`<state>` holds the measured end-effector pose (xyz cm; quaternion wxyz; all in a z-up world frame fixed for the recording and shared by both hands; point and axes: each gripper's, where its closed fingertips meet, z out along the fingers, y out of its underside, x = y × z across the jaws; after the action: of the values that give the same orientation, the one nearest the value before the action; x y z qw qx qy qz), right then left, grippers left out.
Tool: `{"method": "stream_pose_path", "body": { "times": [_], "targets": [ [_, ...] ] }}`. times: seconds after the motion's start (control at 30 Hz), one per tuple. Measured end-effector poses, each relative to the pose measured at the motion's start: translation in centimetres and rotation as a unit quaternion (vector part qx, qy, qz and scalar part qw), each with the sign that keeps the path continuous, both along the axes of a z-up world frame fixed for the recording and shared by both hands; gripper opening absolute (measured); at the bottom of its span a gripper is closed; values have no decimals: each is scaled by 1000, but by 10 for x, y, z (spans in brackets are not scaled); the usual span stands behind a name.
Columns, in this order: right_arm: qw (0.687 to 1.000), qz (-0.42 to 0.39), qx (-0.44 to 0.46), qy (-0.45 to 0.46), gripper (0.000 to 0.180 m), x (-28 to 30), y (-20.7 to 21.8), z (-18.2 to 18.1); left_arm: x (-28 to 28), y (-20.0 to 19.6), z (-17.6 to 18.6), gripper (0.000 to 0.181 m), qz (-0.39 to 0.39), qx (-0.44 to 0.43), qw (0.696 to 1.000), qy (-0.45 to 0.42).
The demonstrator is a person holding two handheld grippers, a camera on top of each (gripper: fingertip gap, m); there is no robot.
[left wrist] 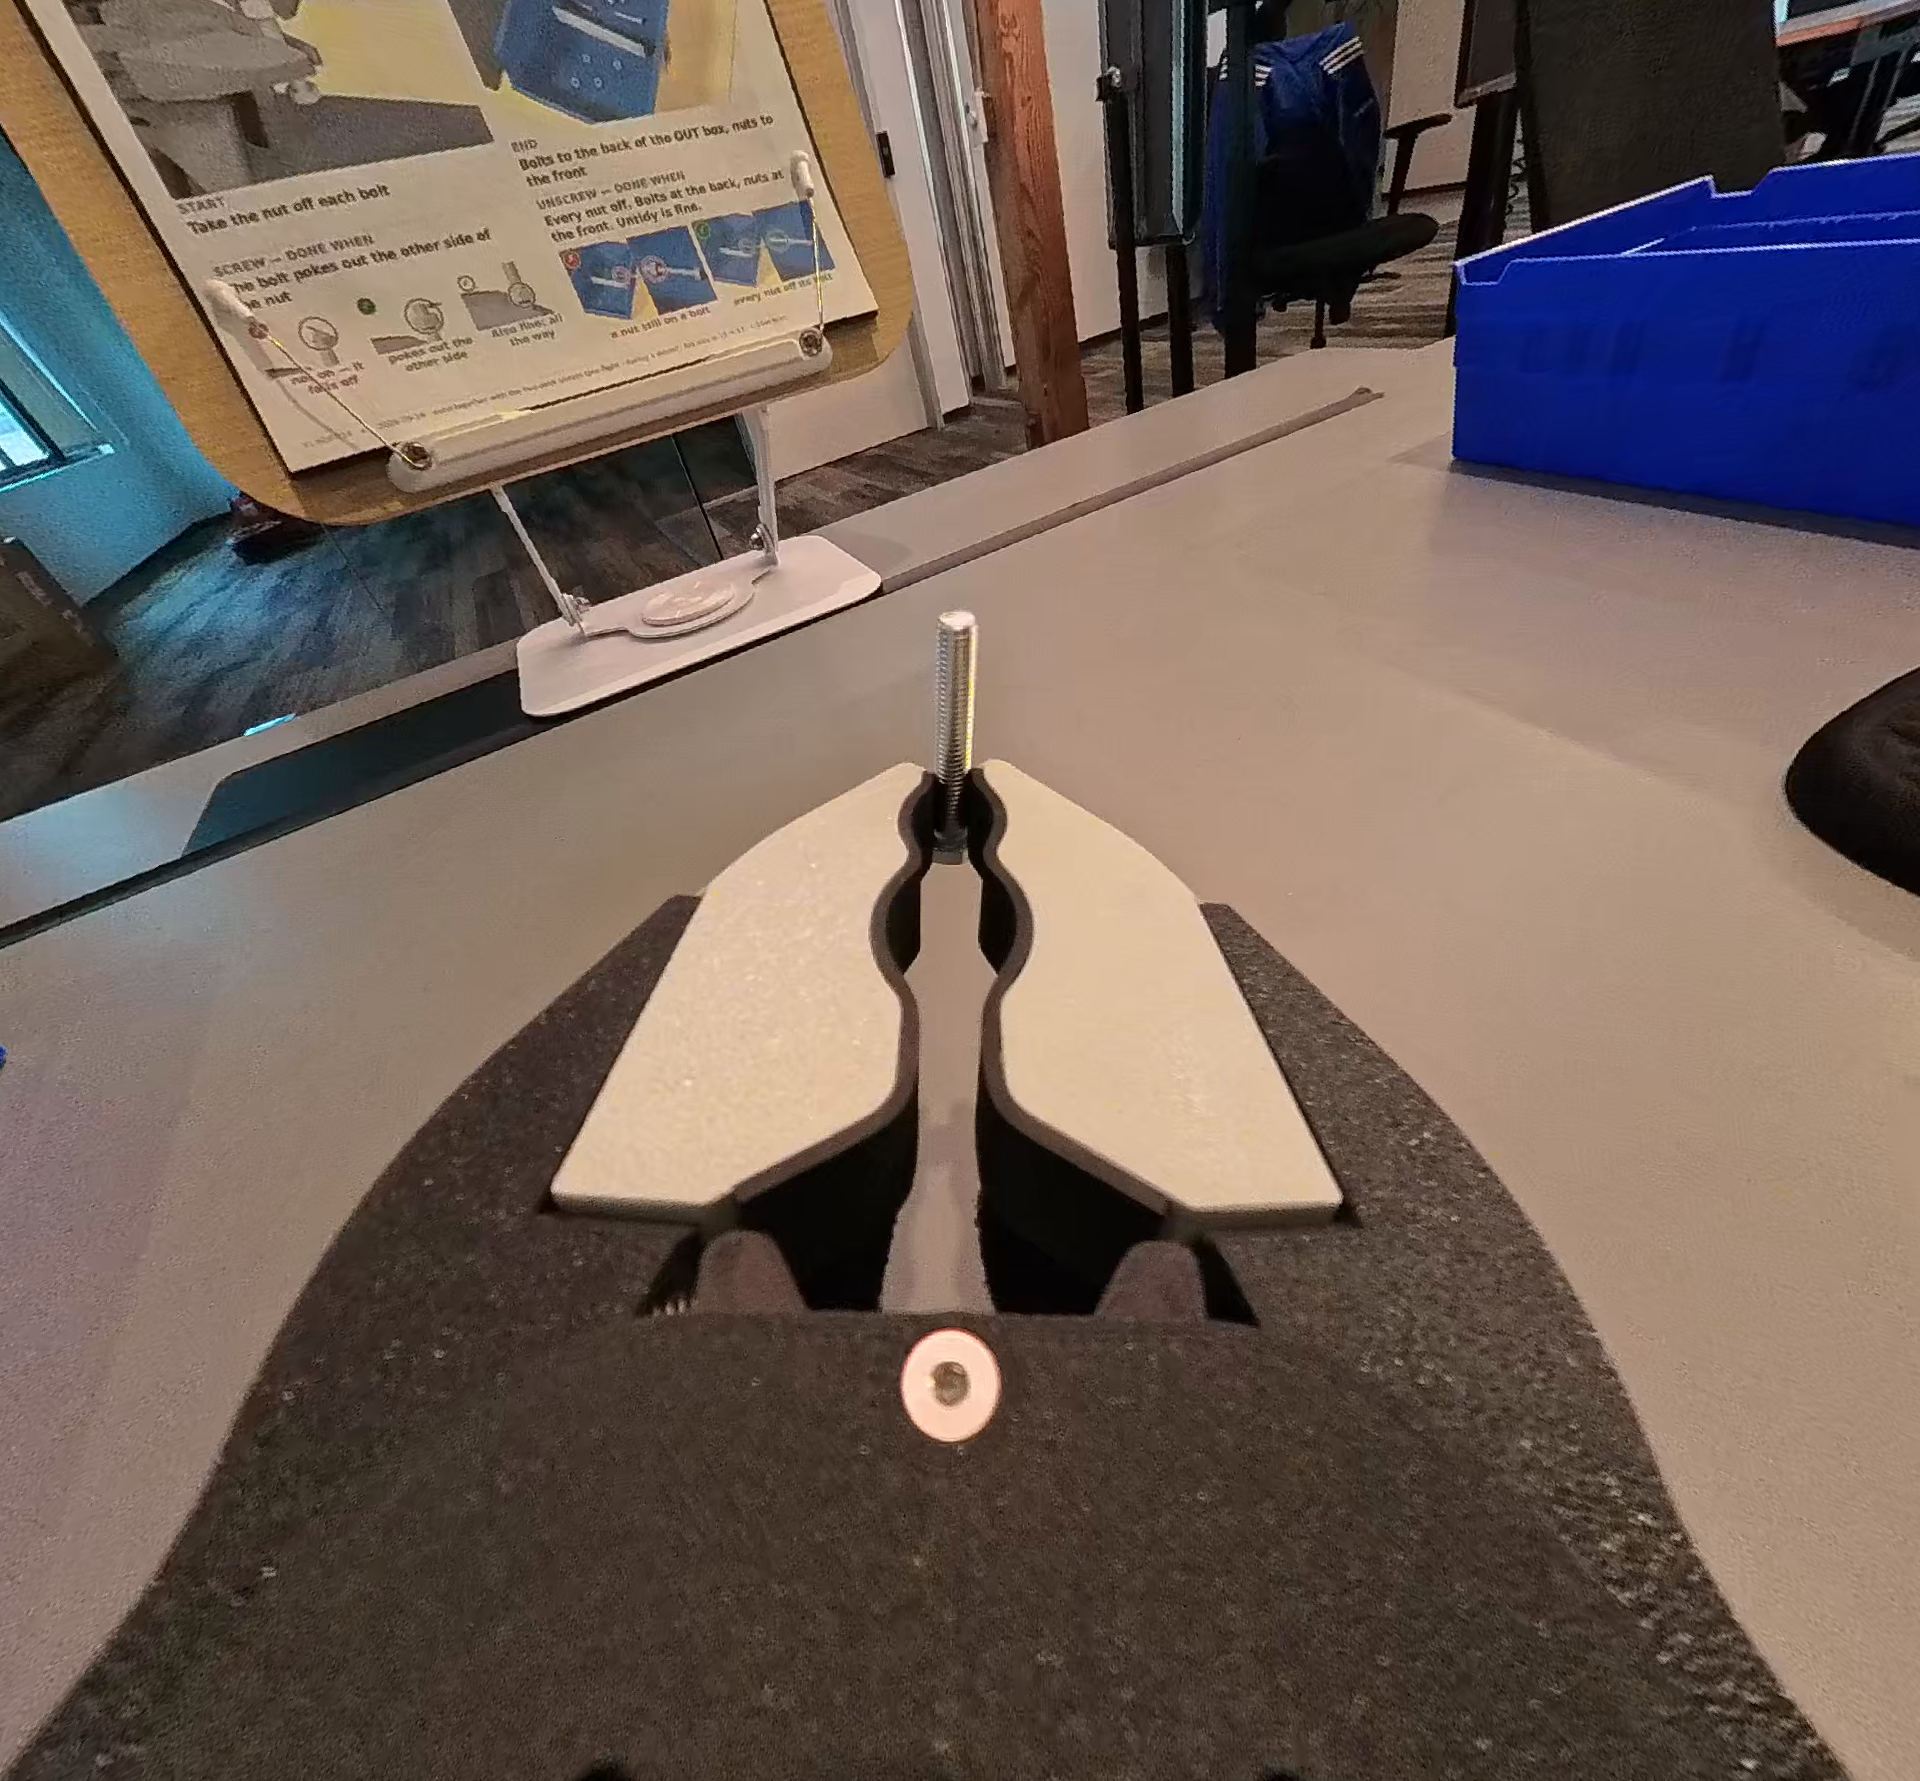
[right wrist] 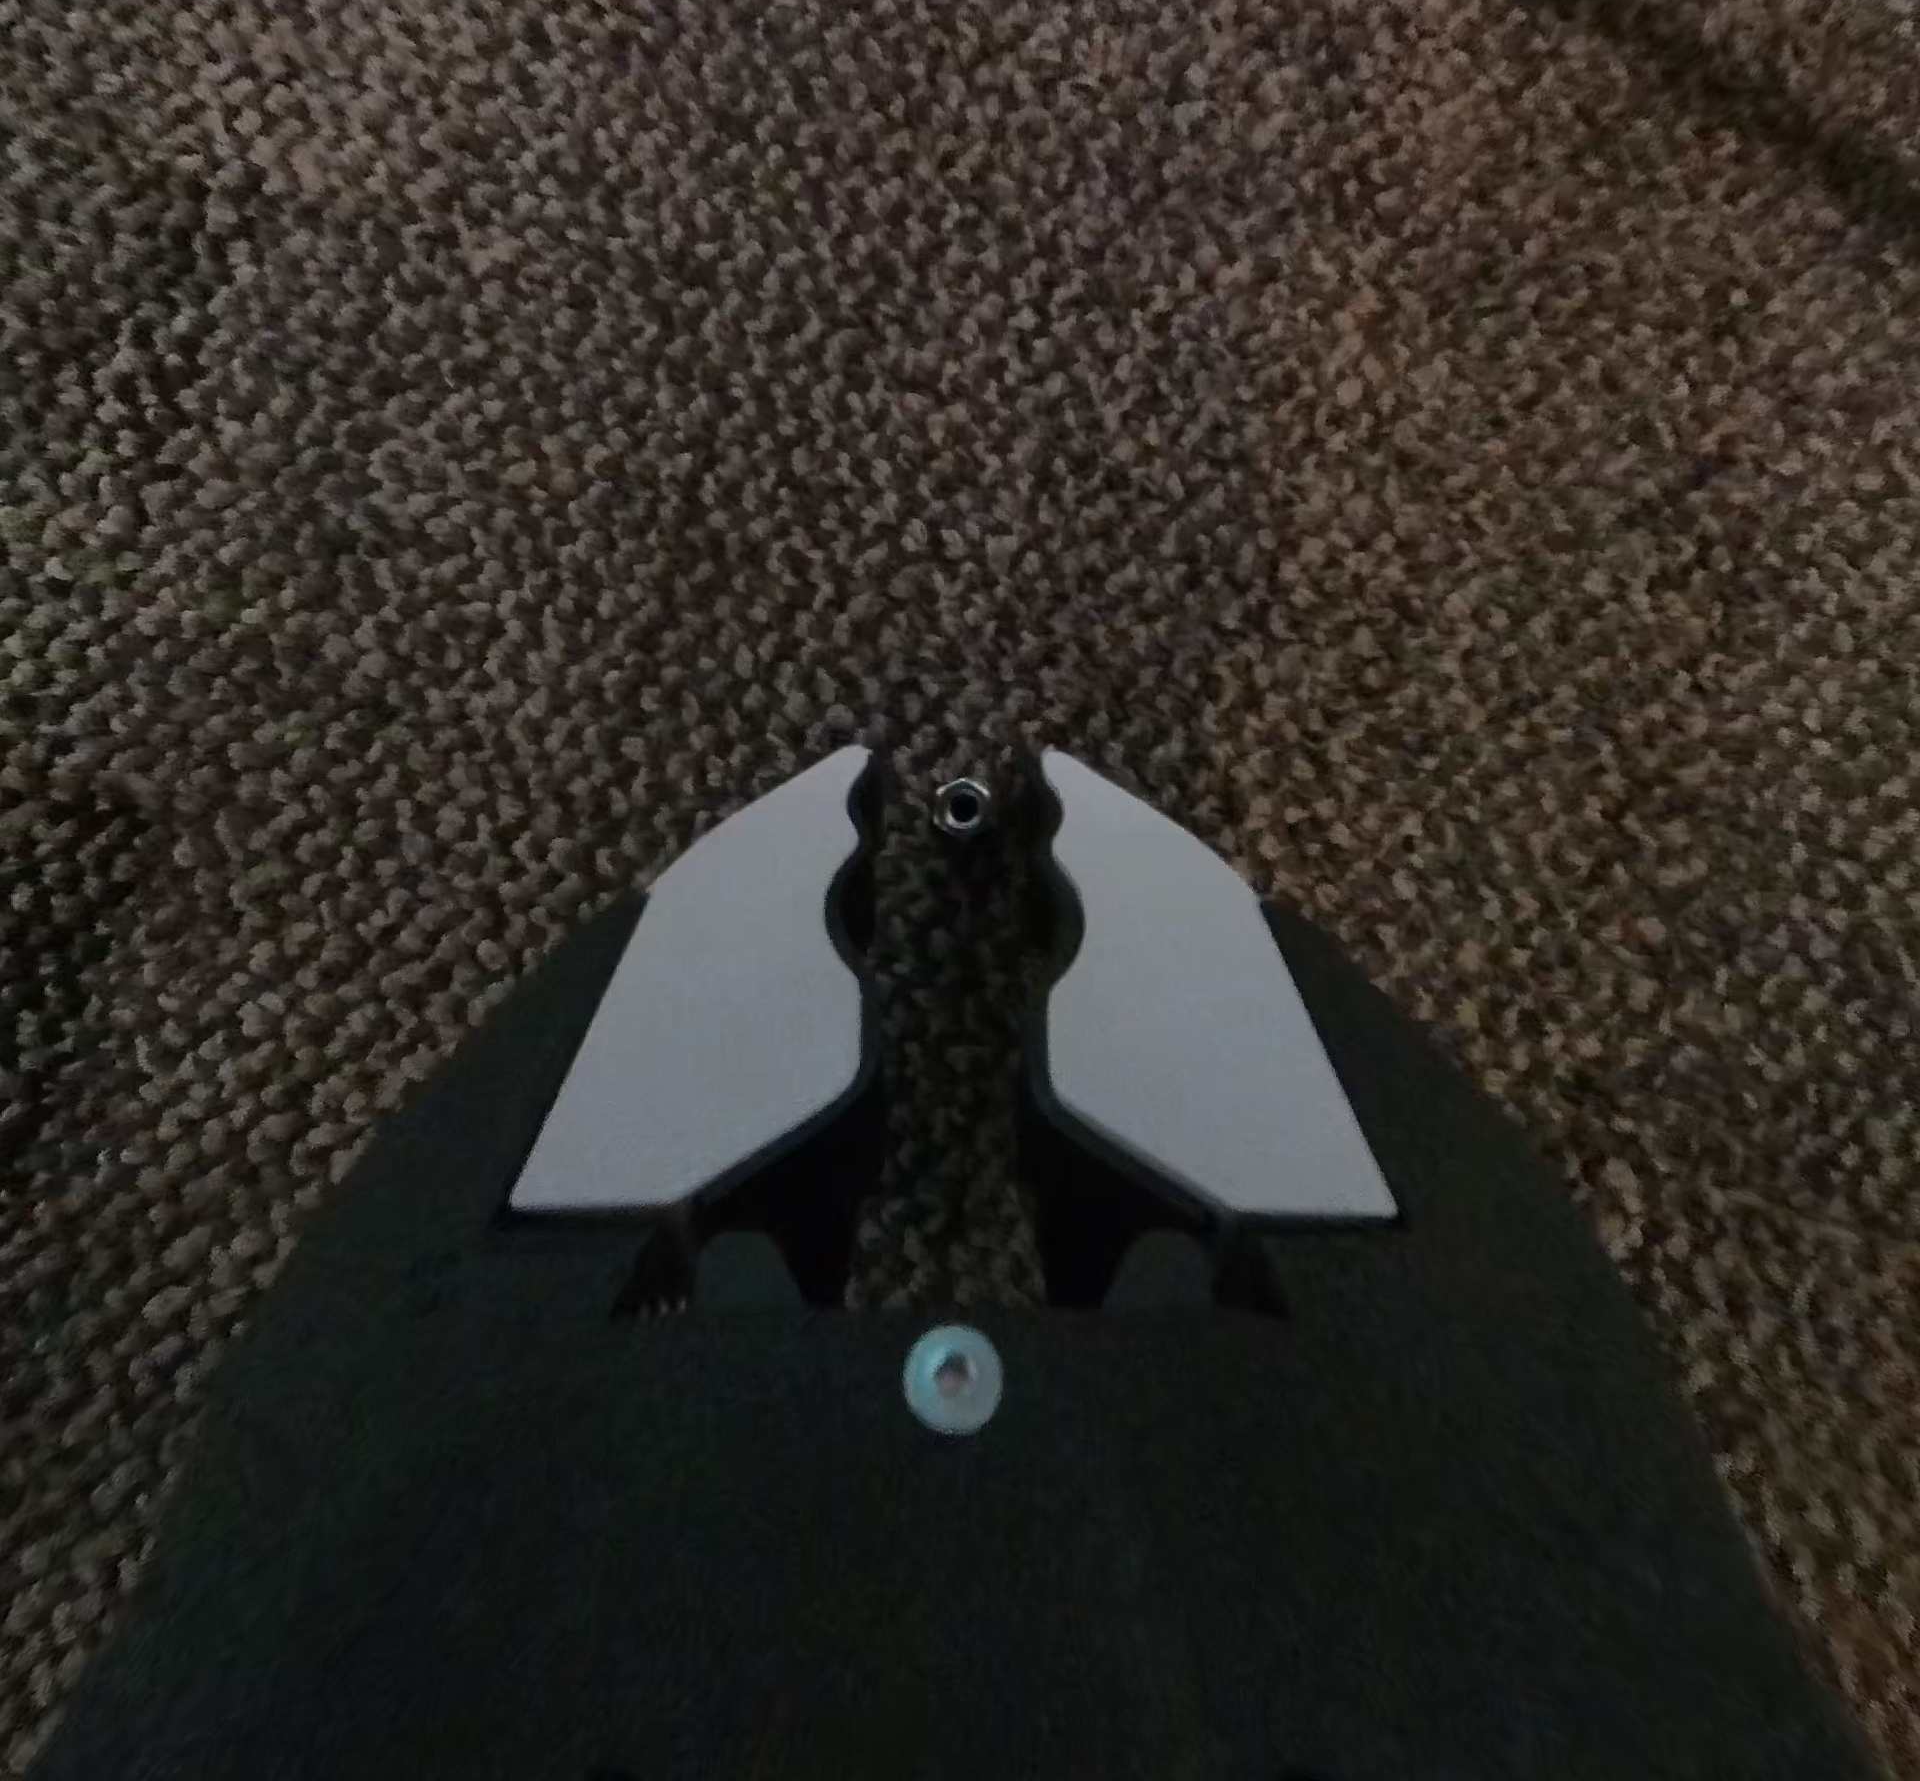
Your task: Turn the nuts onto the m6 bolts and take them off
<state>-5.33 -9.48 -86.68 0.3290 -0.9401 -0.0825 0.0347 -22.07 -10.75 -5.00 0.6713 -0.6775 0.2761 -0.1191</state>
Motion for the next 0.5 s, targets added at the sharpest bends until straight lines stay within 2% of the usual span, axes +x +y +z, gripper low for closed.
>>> {"method": "stream_pose_path", "body": {
  "times": [0.03,0.5],
  "targets": [
    [1000,-2,-2,4,25,0,0,0,0,0,0,5,-1,0,1000,-2],
    [1000,-17,5,7,20,4,-4,-1,5,1,-2,5,-7,-7,1000,4]
  ]
}}
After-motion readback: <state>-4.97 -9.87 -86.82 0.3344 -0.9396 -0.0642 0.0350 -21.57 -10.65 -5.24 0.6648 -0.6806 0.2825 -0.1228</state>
